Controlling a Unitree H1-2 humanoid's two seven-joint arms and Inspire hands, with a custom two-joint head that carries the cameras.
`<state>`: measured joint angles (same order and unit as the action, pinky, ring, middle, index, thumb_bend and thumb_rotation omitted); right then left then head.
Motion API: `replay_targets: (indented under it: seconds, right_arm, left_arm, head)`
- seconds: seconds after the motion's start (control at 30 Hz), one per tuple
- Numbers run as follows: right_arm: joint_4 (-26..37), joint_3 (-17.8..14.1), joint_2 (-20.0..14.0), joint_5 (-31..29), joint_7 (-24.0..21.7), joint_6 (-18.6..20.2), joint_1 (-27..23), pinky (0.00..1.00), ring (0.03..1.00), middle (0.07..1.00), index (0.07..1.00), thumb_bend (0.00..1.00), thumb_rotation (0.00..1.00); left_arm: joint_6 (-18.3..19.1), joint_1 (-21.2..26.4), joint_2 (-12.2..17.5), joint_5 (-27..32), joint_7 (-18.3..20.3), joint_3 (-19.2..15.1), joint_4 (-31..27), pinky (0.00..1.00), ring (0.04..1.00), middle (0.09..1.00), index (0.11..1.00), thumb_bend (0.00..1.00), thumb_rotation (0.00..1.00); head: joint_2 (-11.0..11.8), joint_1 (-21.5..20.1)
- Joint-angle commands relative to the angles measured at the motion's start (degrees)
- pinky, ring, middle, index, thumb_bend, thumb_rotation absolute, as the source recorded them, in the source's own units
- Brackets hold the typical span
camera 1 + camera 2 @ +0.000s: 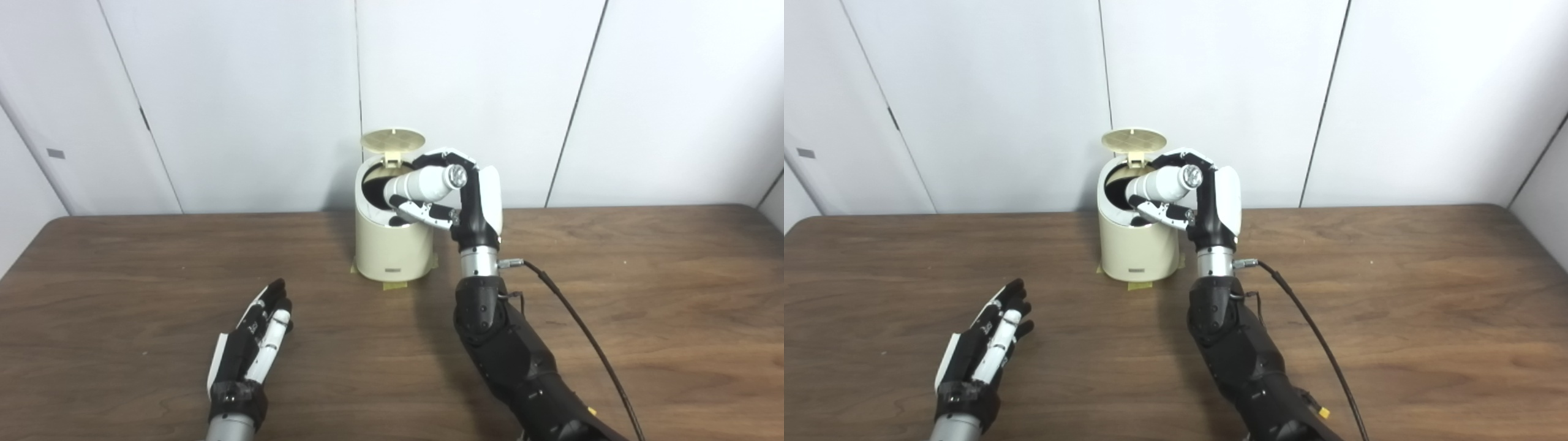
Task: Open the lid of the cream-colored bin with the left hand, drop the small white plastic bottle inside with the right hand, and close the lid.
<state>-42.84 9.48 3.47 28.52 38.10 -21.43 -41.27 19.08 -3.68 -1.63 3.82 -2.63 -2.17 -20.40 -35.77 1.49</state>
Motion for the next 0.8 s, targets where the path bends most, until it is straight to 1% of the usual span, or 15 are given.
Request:
replay_targets:
  seconds: [0.0,0.1,0.23,0.3,0.4,0.53,0.6,0.67,0.7,0.73,0.77]
  right_arm:
    - [0.1,0.5,0.0,0.8,0.8,-1.8,-2.3,0.31,0.393,0.496,0.505,0.50,0.00]
    - [0.3,0.6,0.1,1.1,1.0,-1.3,-2.4,0.30,0.392,0.496,0.511,0.50,0.00]
    - [1.2,0.6,0.6,1.7,1.0,1.6,-2.3,0.30,0.395,0.501,0.507,0.50,0.00]
    - [2.0,0.5,1.0,1.6,0.2,3.3,-2.0,0.30,0.397,0.504,0.505,0.50,0.00]
    - [3.3,0.5,1.4,1.2,-0.8,4.7,-1.4,0.30,0.398,0.508,0.513,0.50,0.00]
    - [5.4,0.8,1.2,0.3,-3.4,6.1,-0.5,0.32,0.401,0.504,0.511,0.50,0.00]
    - [6.5,0.9,1.1,-0.1,-5.0,7.2,-0.1,0.35,0.410,0.504,0.531,0.50,0.00]
    - [7.9,1.1,0.8,-0.8,-7.8,9.3,0.4,0.37,0.415,0.504,0.547,0.50,0.00]
    - [8.8,1.5,0.4,-0.3,-9.7,11.5,0.5,0.41,0.411,0.503,0.547,0.51,0.00]
    - [9.7,2.2,-0.1,0.3,-11.7,13.9,0.6,0.45,0.485,0.560,0.522,0.51,0.06]
    - [10.4,2.9,-0.5,0.8,-13.2,15.9,0.7,0.48,0.575,0.664,0.653,0.80,0.09]
  left_arm:
    - [-0.7,0.6,-1.2,0.1,-0.4,0.2,-1.7,0.89,0.918,0.929,0.916,0.45,0.56]
    - [-0.7,0.5,-1.0,-0.2,-0.3,0.4,-1.7,0.89,0.919,0.930,0.920,0.44,0.57]
    - [-0.9,0.4,-1.0,0.0,-0.1,0.5,-1.6,0.90,0.923,0.935,0.921,0.42,0.57]
    - [-1.0,0.4,-1.0,0.0,-0.1,0.5,-1.5,0.90,0.922,0.935,0.918,0.42,0.57]
    - [-1.0,0.4,-1.0,0.0,-0.1,0.5,-1.6,0.89,0.922,0.933,0.915,0.42,0.57]
    - [-1.2,0.4,-0.9,0.0,0.1,0.6,-1.5,0.90,0.921,0.932,0.915,0.43,0.57]
    - [-1.2,0.3,-1.0,0.0,0.1,0.6,-1.5,0.90,0.922,0.936,0.914,0.42,0.57]
    - [-1.1,0.3,-1.0,0.2,0.1,0.6,-1.5,0.90,0.921,0.934,0.912,0.43,0.56]
    - [-1.0,0.3,-0.9,0.2,0.1,0.6,-1.5,0.90,0.921,0.934,0.911,0.43,0.56]
    - [-1.0,0.3,-0.8,0.2,0.2,0.6,-1.4,0.90,0.922,0.935,0.912,0.43,0.56]
    - [-1.0,0.3,-0.8,0.3,0.3,0.6,-1.4,0.90,0.923,0.935,0.910,0.43,0.56]
  head:
    - [0.0,0.1]
    - [0.0,0.1]
    - [0.0,0.3]
    - [0.0,0.3]
    - [0.0,0.3]
    - [0.0,0.3]
    - [0.0,0.3]
    - [-0.1,0.3]
    - [-0.1,0.3]
    - [-0.1,0.2]
    - [0.0,0.2]
